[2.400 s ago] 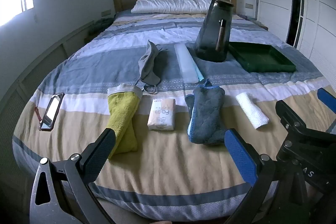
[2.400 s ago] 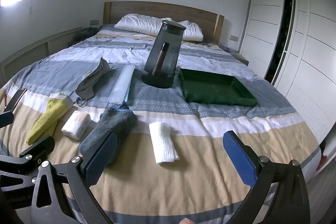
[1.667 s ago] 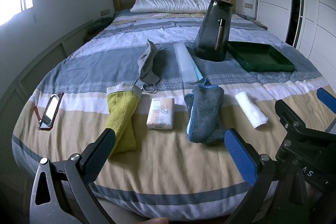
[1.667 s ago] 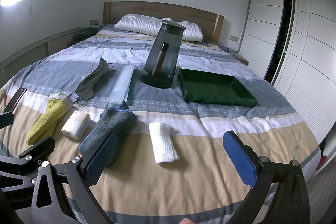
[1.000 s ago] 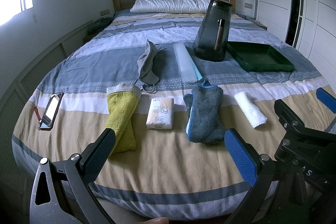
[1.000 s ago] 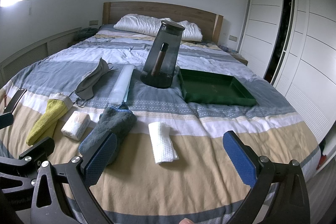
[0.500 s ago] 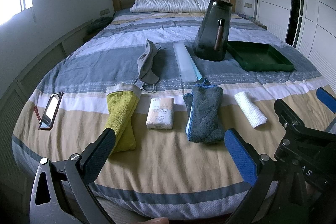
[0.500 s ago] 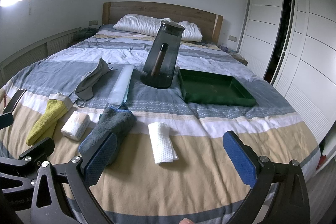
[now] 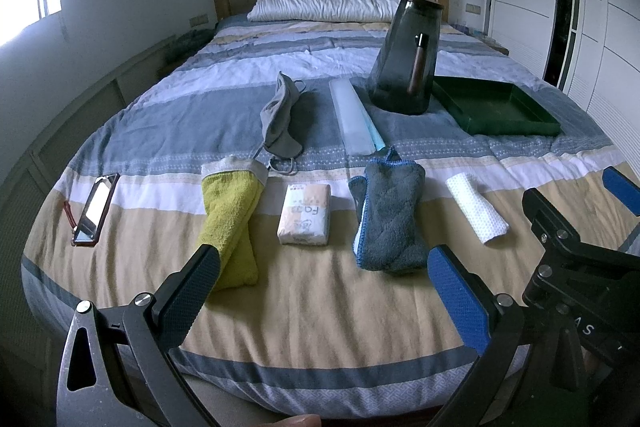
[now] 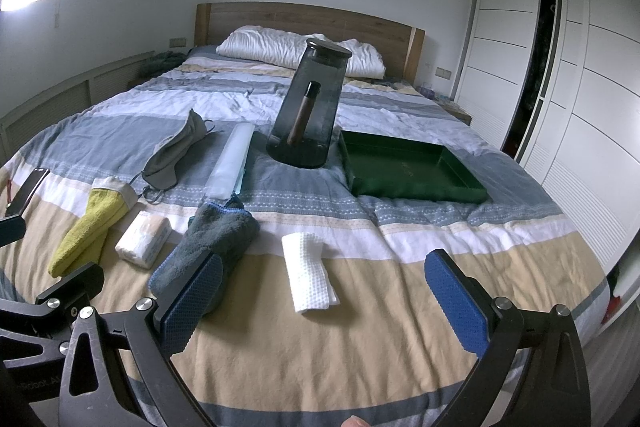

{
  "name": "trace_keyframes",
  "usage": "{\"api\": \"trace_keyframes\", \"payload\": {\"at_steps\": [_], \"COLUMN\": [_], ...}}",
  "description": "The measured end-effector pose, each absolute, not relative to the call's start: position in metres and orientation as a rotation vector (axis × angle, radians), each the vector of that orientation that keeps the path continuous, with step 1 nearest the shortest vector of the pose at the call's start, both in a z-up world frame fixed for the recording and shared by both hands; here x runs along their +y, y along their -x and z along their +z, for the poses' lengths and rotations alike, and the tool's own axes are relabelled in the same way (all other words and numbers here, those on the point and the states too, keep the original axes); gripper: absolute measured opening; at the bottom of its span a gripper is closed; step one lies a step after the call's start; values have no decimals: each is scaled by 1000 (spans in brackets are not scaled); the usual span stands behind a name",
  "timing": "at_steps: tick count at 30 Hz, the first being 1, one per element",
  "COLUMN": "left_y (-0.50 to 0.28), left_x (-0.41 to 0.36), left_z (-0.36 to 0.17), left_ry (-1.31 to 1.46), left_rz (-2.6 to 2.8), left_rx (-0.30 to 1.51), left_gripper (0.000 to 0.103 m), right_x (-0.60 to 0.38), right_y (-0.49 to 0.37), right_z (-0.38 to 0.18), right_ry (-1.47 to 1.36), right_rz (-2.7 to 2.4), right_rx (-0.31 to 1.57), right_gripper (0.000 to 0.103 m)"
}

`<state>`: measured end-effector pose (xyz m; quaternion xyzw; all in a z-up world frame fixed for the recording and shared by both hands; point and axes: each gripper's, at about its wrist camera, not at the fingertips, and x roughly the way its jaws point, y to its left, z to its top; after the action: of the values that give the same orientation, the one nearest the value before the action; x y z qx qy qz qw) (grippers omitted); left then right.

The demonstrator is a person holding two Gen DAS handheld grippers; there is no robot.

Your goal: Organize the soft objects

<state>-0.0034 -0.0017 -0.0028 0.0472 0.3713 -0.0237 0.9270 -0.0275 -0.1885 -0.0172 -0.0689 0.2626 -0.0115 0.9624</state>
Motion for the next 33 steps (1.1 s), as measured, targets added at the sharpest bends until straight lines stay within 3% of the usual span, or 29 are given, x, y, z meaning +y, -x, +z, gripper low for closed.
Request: {"api": "trace_keyframes", "payload": {"at_steps": [22,33], "left_y": [-21,-104], "left_x": [16,71], "left_z": [-4,13], "left_ry": [-50,37], "left_rz": [-29,6], "left_rx": [798,893], "left_gripper": [102,102], "right_x": [-173,-150], "right_y": [4,-80], "right_z": [-14,10], "right_ry": [163,148], "right_rz": [4,116], "right_rx": [541,626], "right_gripper": [103,103]}}
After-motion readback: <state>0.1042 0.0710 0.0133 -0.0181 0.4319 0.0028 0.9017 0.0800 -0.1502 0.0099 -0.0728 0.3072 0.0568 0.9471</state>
